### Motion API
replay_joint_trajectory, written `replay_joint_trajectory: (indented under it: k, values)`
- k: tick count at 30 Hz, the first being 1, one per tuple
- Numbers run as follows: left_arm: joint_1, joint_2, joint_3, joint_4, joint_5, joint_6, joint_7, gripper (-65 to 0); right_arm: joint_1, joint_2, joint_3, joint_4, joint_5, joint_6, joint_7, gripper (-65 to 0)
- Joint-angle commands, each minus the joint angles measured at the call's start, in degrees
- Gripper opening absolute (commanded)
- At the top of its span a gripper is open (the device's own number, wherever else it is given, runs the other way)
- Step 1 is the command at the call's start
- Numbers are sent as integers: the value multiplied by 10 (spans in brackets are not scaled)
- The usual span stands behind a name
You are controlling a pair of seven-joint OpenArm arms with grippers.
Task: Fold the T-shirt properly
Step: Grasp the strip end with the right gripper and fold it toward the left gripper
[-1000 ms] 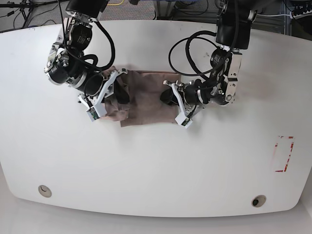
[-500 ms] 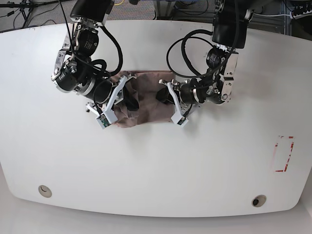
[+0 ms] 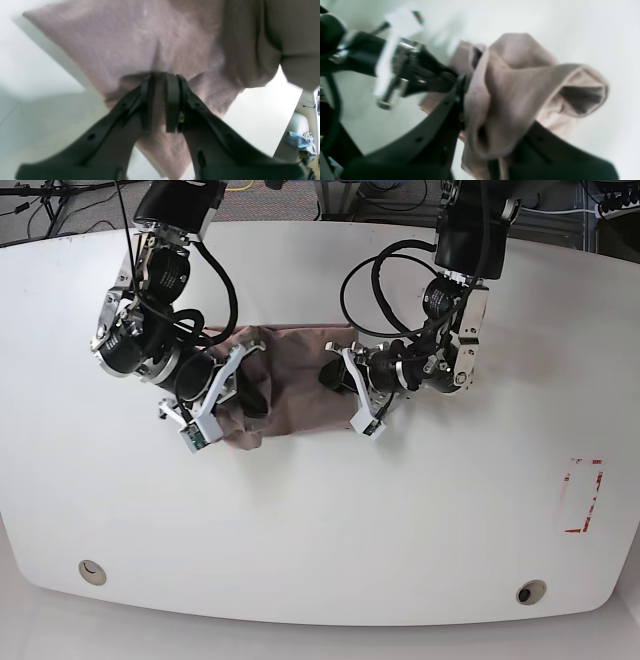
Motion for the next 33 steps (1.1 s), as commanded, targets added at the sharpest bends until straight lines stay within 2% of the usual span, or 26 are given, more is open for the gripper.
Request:
replay_joint_trajectory:
  k: [1,9,22,33]
  values:
    - [5,-2,4,-6,42,11,45,-571,10,12,1,17,22,2,9,-645]
    - [6,-3,4,-7,42,11,45,-571,5,25,2,25,73,2,-13,-645]
    - [3,-3,4,-39,42,11,24,-571,14,45,12,25,98,2,-13,-645]
    - [3,-3,4,-64,40,11,21,-571,36,99,23,25,103,2,-14,-644]
